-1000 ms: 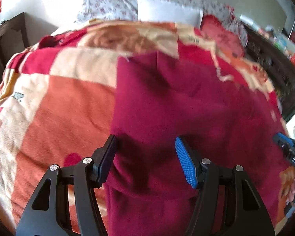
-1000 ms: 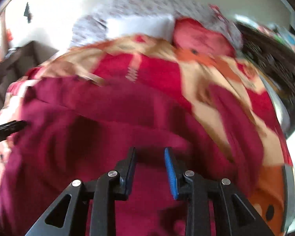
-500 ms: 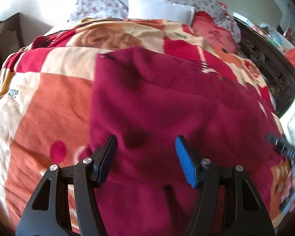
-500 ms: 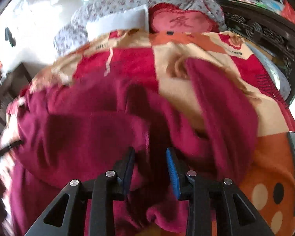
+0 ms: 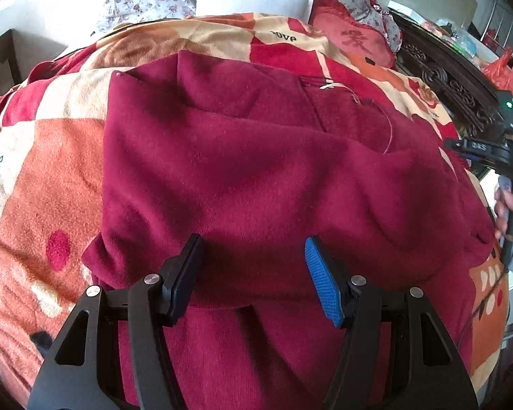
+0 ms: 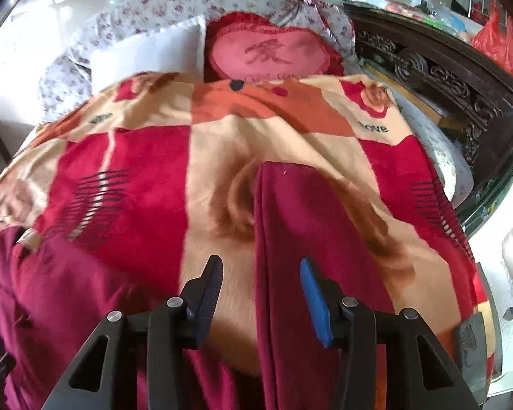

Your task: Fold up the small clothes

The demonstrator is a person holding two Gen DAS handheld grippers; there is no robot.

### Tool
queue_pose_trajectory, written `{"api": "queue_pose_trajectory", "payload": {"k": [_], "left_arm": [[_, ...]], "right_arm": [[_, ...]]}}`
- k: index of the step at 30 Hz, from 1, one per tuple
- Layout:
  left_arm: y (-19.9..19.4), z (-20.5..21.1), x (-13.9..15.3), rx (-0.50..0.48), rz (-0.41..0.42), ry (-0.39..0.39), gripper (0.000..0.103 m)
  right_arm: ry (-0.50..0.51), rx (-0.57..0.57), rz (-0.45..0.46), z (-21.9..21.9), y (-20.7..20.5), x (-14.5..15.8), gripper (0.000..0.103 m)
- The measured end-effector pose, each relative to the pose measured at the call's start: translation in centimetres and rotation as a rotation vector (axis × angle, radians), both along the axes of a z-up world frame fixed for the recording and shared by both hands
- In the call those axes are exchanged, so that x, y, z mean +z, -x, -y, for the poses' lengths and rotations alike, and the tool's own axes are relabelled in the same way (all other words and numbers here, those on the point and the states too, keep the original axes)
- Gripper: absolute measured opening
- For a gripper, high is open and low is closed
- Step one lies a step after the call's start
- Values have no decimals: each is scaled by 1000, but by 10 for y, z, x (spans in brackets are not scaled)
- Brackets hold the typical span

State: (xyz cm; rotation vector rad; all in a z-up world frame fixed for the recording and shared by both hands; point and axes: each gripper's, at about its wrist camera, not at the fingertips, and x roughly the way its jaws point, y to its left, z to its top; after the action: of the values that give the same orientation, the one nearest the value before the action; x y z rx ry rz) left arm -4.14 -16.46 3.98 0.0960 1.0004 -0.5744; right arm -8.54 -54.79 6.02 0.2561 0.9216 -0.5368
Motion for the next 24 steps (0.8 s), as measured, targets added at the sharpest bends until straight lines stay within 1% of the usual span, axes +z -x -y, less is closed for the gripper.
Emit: {"api": "queue_pose_trajectory", "payload": {"k": [6, 12, 14, 17, 18, 20, 22, 23, 24], "left_arm": [[-1, 4, -3, 5, 9, -19, 62], [0, 5, -6, 3, 22, -30, 62], [0, 5, -6, 4, 22, -30, 62], [0, 6, -6, 2, 21, -32, 62], [0, 6, -6, 2, 20, -31, 62], [0, 6, -7, 0, 21, -32, 62], [0, 5, -7, -2, 22, -32, 62], [0, 5, -7, -2, 21, -32, 62], [0, 5, -6, -1, 21, -32, 62]], "right_arm": [[-28, -63, -50, 23, -17, -24, 45], [-17, -83, -99, 30, -30, -34, 48], [-12, -90, -114, 33, -33, -36, 52], [-21, -112, -117, 42, -33, -39, 52], [-29, -122, -108, 46, -31, -40, 49], [-40, -134, -80, 49, -24, -39, 21], [-62, -134, -45, 51, -16, -35, 12], [-81, -129, -22, 51, -11, -32, 9], [-108, -119, 12, 51, -5, -27, 8]]}}
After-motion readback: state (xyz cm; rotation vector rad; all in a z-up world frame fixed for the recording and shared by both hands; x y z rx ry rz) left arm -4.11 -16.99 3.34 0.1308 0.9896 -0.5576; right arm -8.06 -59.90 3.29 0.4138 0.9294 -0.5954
